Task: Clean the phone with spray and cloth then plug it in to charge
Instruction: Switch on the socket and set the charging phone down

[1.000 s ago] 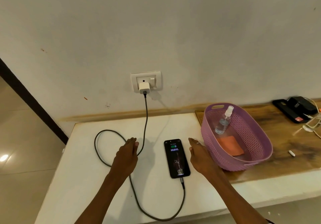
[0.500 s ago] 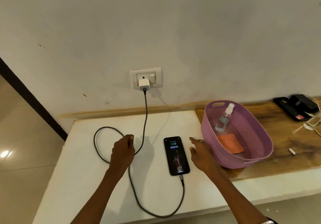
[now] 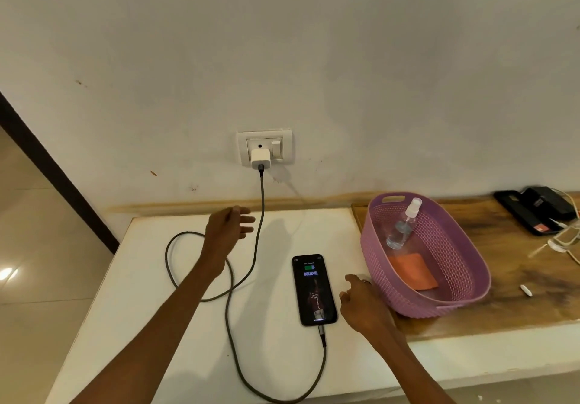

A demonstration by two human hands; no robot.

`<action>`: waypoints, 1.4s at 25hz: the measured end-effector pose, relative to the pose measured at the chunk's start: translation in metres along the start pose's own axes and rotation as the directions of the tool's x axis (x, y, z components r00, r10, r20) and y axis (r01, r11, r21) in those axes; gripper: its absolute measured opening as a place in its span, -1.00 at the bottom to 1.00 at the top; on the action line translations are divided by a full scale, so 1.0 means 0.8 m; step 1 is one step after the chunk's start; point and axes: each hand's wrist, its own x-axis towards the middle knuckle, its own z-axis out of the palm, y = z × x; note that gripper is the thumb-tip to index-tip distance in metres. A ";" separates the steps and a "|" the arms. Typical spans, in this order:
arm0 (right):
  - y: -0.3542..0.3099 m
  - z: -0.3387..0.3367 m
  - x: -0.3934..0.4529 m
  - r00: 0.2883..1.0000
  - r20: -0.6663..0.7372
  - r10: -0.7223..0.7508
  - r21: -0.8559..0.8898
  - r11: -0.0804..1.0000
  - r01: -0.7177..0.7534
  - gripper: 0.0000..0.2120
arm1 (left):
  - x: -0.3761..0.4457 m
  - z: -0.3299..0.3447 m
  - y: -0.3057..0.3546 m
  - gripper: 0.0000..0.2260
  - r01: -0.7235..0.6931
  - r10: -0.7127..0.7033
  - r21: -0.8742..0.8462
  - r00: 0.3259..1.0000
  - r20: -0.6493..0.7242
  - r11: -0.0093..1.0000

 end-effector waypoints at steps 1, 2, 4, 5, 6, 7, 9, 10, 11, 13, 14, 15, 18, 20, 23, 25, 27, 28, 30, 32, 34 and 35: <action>0.002 0.001 -0.003 1.000 0.000 0.009 -0.003 1.000 -0.009 -0.62 | 0.009 0.005 0.015 -0.67 0.051 -0.050 -0.037 0.998 0.024 0.998; 0.003 0.001 -0.007 1.000 0.001 0.011 -0.022 1.000 -0.011 -0.65 | 0.016 0.010 0.030 -0.65 0.100 -0.096 -0.072 0.994 0.055 0.992; 0.003 0.001 -0.014 1.000 -0.001 0.016 -0.044 0.999 -0.016 -0.69 | 0.025 0.021 0.059 -0.63 0.179 -0.162 -0.141 0.979 0.127 0.974; 0.003 0.002 -0.016 1.000 0.011 0.021 -0.047 0.999 -0.020 -0.69 | 0.027 0.025 0.071 -0.64 0.210 -0.187 -0.166 0.971 0.148 0.963; 0.002 0.004 -0.018 0.999 0.029 0.024 -0.048 0.999 -0.022 -0.68 | 0.027 0.029 0.080 -0.65 0.230 -0.205 -0.179 0.967 0.148 0.957; 0.001 0.007 -0.021 0.998 0.050 0.029 -0.055 0.998 -0.027 -0.68 | 0.025 0.032 0.086 -0.65 0.239 -0.217 -0.179 0.967 0.135 0.954; -0.003 0.014 -0.027 0.991 0.128 0.049 -0.113 0.993 -0.035 -0.66 | 0.016 0.036 0.090 -0.66 0.238 -0.224 -0.157 0.969 0.104 0.958; -0.005 0.017 -0.030 0.985 0.164 0.060 -0.143 0.989 -0.036 -0.64 | 0.009 0.036 0.089 -0.66 0.235 -0.223 -0.140 0.970 0.094 0.962; -0.007 0.020 -0.033 0.981 0.182 0.066 -0.162 0.986 -0.036 -0.63 | 0.002 0.036 0.087 -0.65 0.232 -0.223 -0.121 0.971 0.087 0.965; -0.008 0.028 -0.039 0.978 0.197 0.063 -0.152 0.988 -0.033 -0.60 | -0.017 0.032 0.079 -0.66 0.229 -0.221 -0.087 0.971 0.093 0.970; -0.010 0.031 -0.043 0.979 0.196 0.064 -0.149 0.988 -0.035 -0.57 | -0.028 0.029 0.072 -0.66 0.231 -0.223 -0.075 0.969 0.104 0.970; -0.012 0.034 -0.046 0.978 0.199 0.062 -0.156 0.987 -0.031 -0.55 | -0.039 0.026 0.063 -0.67 0.239 -0.231 -0.070 0.966 0.114 0.968; -0.018 0.042 -0.053 0.978 0.200 0.066 -0.170 0.985 -0.032 -0.55 | -0.070 0.011 0.019 -0.68 0.319 -0.311 -0.054 0.943 0.116 0.946; -0.020 0.045 -0.054 0.982 0.177 0.062 -0.181 0.983 -0.030 -0.58 | -0.083 -0.001 -0.016 -0.77 0.384 -0.383 -0.016 0.922 0.061 0.923; -0.024 0.050 -0.054 0.988 0.147 0.050 -0.172 0.985 -0.024 -0.62 | -0.087 -0.021 -0.062 -0.87 0.435 -0.425 0.119 0.900 -0.099 0.892; -0.028 0.054 -0.053 0.990 0.133 0.042 -0.165 0.986 -0.020 -0.64 | -0.085 -0.033 -0.082 -0.82 0.426 -0.402 0.258 0.904 -0.141 0.867; -0.030 0.057 -0.051 0.993 0.114 0.032 -0.156 0.988 -0.014 -0.65 | -0.082 -0.040 -0.095 -0.76 0.355 -0.347 0.448 0.932 -0.103 0.821; -0.031 0.057 -0.049 0.994 0.105 0.027 -0.156 0.988 -0.011 -0.65 | -0.079 -0.041 -0.101 -0.77 0.298 -0.305 0.554 0.949 -0.082 0.777; -0.035 0.060 -0.044 0.995 0.095 0.016 -0.163 0.987 0.000 -0.66 | -0.070 -0.043 -0.105 -0.75 0.180 -0.224 0.722 0.974 -0.035 0.669; -0.036 0.060 -0.043 0.996 0.089 0.009 -0.159 0.987 0.005 -0.66 | -0.063 -0.041 -0.107 -0.70 0.095 -0.183 0.766 0.983 0.029 0.636; -0.036 0.062 -0.041 0.997 0.078 0.001 -0.153 0.988 0.011 -0.67 | -0.053 -0.037 -0.110 -0.65 0.013 -0.147 0.759 0.983 0.109 0.651; -0.035 0.063 -0.039 0.997 0.072 -0.004 -0.152 0.988 0.015 -0.68 | -0.049 -0.035 -0.111 -0.62 -0.028 -0.127 0.752 0.981 0.148 0.659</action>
